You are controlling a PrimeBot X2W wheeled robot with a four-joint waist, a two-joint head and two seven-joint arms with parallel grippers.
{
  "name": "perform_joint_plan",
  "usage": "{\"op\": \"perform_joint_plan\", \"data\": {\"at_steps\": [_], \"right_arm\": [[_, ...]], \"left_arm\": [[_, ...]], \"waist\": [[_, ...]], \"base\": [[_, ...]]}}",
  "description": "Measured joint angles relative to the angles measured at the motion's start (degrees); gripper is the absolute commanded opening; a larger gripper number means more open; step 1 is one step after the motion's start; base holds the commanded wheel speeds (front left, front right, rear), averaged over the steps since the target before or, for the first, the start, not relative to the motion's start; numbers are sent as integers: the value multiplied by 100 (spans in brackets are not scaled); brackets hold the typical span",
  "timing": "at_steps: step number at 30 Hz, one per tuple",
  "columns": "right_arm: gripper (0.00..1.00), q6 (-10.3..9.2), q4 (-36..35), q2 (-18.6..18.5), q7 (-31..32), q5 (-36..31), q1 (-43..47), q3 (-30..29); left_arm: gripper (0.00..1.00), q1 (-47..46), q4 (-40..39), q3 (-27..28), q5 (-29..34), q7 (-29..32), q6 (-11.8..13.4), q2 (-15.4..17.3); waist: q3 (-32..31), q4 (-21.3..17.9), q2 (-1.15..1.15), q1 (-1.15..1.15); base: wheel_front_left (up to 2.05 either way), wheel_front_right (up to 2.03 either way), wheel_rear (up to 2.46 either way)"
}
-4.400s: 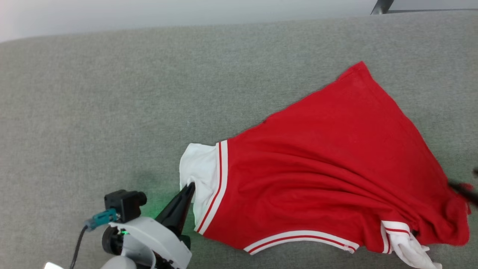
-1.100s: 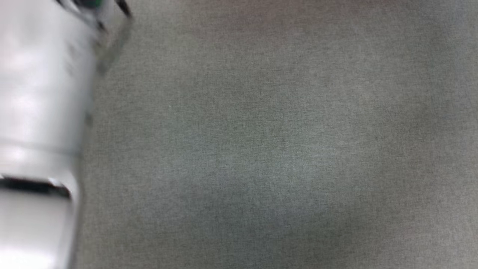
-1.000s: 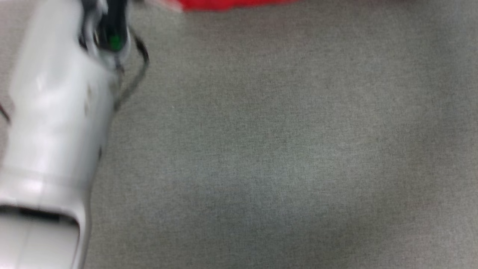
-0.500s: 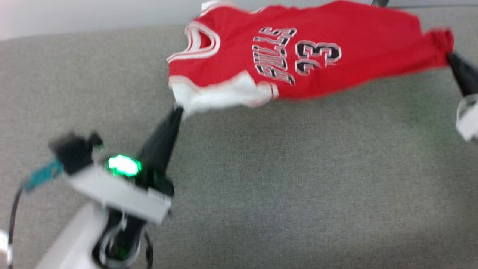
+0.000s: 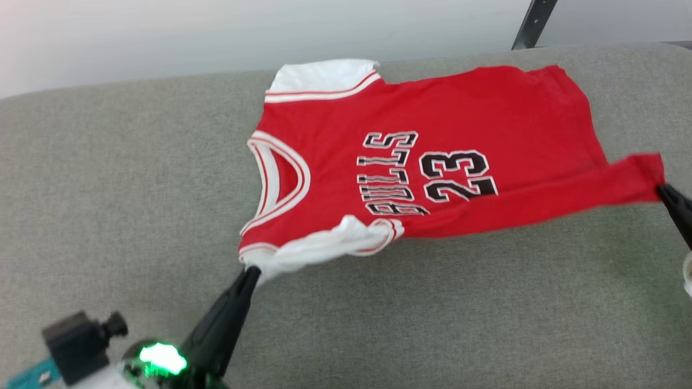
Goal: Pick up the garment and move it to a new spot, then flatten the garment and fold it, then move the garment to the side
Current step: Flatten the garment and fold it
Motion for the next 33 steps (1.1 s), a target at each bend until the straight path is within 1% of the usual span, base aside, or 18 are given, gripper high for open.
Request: {"op": "perform_joint_plan", "data": {"at_steps": [6, 9, 12, 14, 17, 21, 23, 25, 27, 30, 33], "right_arm": [[0, 0, -508, -51, 157, -99, 1010, -864], [0, 0, -728, 93, 331, -301, 1284, -1252], [0, 0, -865, 358, 637, -479, 1361, -1528], [0, 0, -893, 541, 851, -683, 1345, -1670], [0, 0, -859, 787, 1120, -958, 1261, -1913], [0, 0, -787, 1111, 1348, -1261, 962, -2178], [0, -1, -744, 1265, 1426, -1394, 809, -2271], [0, 0, -671, 1403, 1516, -1510, 651, -2359], [0, 0, -568, 1511, 1568, -1668, 522, -2435], [0, 0, -372, 1670, 1619, -1783, 391, -2543], [0, 0, -197, 1802, 1630, -1898, 347, -2558]], "left_arm": [[0, 602, -700, -2, 115, -52, 303, 136], [0, 584, -713, -8, 125, -62, 350, 88], [0, 304, -367, -71, 350, 32, 557, 26], [0, -25, -157, -219, 371, 131, 554, -192], [0, -570, 300, -383, 531, 285, 519, -383], [0, -1306, 948, -365, 646, 287, 512, -706], [0, -1597, 1283, -263, 649, 255, 505, -823], [0, -1874, 1559, -181, 630, 247, 478, -877], [0, -2106, 1861, -81, 667, 200, 516, -923], [0, -2395, 2372, -63, 927, 180, 704, -889], [0, -2595, 2751, -144, 1123, 159, 769, -935]], "waist": [[86, -26, 0, 0], [155, -40, 0, 0], [217, -59, 0, 0], [266, -73, 0, 0], [369, -75, 0, 0], [547, -72, 0, 0], [642, -79, 0, 0], [740, -93, 0, 0], [833, -110, 0, 0], [942, -138, 0, 0], [1012, -174, 0, 0]], "base": [[0, 0, 0], [0, 0, 0], [0, 0, 0], [0, 0, 0], [0, 0, 0], [0, 0, 0], [0, 0, 0], [0, 0, 0], [0, 0, 0], [0, 0, 0], [0, 0, 0]]}}
